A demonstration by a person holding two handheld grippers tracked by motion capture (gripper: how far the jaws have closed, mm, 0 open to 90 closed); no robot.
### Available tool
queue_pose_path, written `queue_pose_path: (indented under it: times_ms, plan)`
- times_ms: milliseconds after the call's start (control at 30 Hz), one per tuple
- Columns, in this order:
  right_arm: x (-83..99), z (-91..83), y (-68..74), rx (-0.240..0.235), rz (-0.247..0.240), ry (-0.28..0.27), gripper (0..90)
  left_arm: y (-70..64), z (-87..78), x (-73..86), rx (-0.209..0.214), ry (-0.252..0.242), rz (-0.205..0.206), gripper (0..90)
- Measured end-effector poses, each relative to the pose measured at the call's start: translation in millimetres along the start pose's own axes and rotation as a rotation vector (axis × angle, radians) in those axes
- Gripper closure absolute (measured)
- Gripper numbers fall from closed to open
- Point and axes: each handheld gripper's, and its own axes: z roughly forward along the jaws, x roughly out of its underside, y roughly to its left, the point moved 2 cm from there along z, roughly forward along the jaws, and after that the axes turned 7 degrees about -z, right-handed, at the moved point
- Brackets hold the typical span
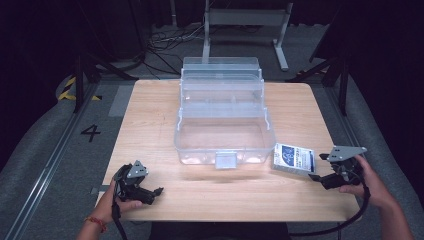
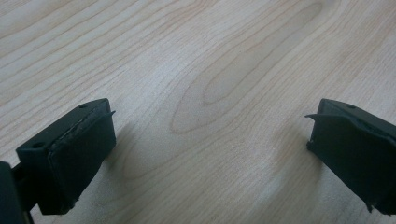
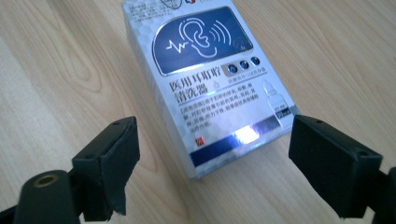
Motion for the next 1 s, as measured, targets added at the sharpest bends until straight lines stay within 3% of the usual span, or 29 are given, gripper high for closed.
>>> queue_pose_path:
  times_ms: [333,433,500,667,767,833,1000]
  plan:
    - [-29.4,24.9,-12.0,-0.073,-0.054,0.053,17.0,0.0,-0.1,0.0,0.004,0.003,-0.002,0.6]
    - [-36.1,31.9,-18.2,-0.104,-0.057,0.070,17.1,0.0,0.0,0.0,0.005,0.003,-0.002,0.6]
    - [-42.0,34.8,-23.6,-0.099,-0.052,0.073,16.5,0.0,0.0,0.0,0.005,0.003,-0.002,0.6]
    - [-49.0,44.5,-31.0,-0.174,-0.050,0.121,16.3,0.3,-0.2,-0.1,0.002,0.003,0.003,0.6]
    - [-50.4,52.3,-32.7,-0.211,-0.069,0.180,16.8,0.0,-0.1,0.0,0.000,0.001,0.000,0.6]
    - [-50.4,57.4,-33.0,-0.262,-0.063,0.211,14.7,0.1,-0.2,-0.1,0.002,0.003,0.001,0.6]
    - [-53.7,62.5,-33.7,-0.263,-0.102,0.233,9.0,-0.1,-0.1,0.0,0.005,0.003,-0.002,0.6]
